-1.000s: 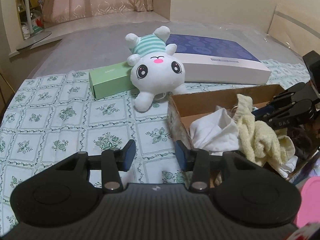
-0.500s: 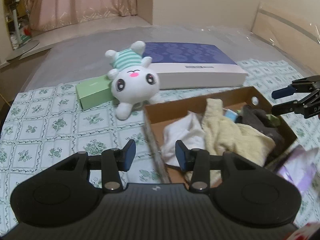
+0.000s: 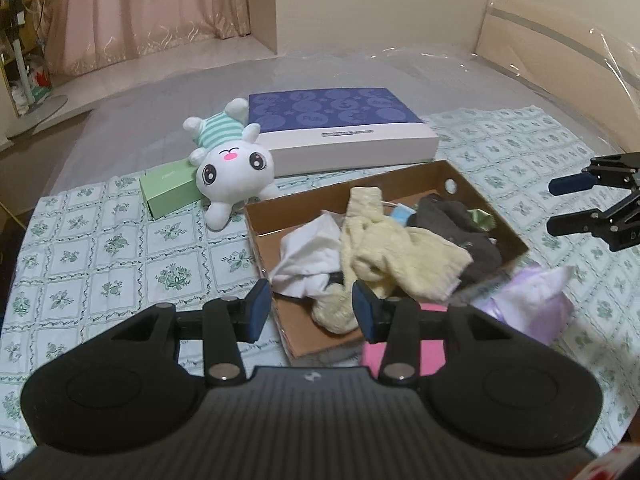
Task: Organize soft objects
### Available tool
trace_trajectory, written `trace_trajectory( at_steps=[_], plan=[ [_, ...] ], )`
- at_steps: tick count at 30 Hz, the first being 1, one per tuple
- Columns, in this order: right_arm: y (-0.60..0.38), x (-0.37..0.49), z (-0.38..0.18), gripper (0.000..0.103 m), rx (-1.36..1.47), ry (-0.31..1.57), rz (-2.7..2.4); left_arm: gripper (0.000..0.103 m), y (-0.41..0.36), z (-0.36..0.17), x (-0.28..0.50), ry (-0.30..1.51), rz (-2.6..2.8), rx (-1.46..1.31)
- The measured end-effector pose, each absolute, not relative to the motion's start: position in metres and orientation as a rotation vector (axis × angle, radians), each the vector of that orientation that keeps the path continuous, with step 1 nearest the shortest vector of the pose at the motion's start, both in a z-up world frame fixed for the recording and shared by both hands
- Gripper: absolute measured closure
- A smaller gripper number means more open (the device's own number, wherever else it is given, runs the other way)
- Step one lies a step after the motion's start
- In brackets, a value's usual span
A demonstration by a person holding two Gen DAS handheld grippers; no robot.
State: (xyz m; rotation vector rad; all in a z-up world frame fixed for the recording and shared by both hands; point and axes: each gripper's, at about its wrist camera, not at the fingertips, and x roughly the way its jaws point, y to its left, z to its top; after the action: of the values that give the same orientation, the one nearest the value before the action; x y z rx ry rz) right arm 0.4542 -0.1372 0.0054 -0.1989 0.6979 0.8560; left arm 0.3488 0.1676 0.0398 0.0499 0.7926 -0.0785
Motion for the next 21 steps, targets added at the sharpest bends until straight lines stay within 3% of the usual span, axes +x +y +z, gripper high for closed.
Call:
trace_trajectory(
  at_steps=[21],
  plan=[
    [-0.166,0.330,0.035,0.034,-0.142,0.634,0.864,0.060,0.105,0.076,0.224,0.740,-0.096,0.093]
  ],
)
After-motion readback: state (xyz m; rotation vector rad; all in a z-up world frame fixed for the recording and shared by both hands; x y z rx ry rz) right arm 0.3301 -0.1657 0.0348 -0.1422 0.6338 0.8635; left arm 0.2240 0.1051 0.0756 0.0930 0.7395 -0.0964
